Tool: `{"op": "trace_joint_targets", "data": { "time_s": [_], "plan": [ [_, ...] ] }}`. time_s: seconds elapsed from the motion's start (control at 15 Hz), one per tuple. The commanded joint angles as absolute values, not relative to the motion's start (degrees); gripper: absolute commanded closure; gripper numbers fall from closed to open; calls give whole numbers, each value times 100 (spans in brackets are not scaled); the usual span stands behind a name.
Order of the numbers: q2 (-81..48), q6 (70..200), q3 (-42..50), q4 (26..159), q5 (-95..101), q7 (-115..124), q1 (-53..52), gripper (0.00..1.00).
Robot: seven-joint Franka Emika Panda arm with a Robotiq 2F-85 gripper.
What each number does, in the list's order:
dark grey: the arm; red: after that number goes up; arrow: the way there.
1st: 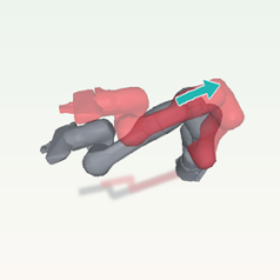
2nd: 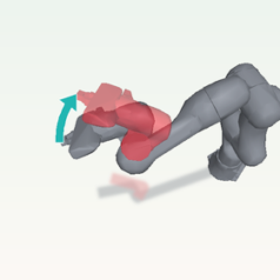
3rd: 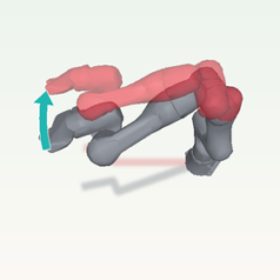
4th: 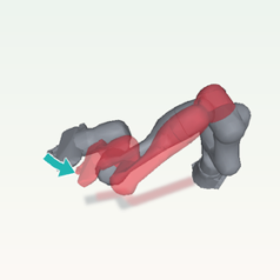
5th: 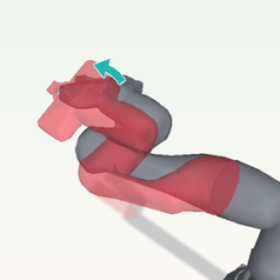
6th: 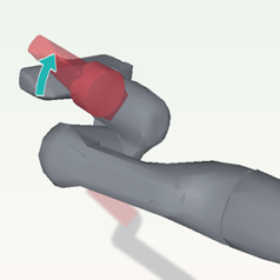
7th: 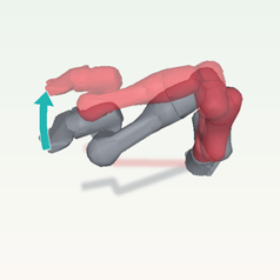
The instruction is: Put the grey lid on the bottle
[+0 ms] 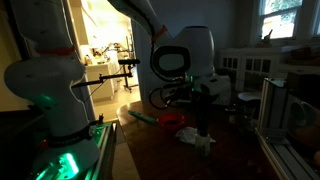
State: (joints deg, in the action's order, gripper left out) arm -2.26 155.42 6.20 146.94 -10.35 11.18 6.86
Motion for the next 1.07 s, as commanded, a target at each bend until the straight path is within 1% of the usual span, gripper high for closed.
{"op": "trace_joint_targets", "data": {
  "time_s": [0.0,0.2,0.4,1.0],
  "plan": [
    [-230,15573,622,14690,-1000,1213,647,22],
    [0,15373,651,14732,-808,1280,660,0],
    [307,15014,685,14773,-479,1401,696,0],
    [1472,13748,576,14931,-728,656,584,0]
  ]
}}
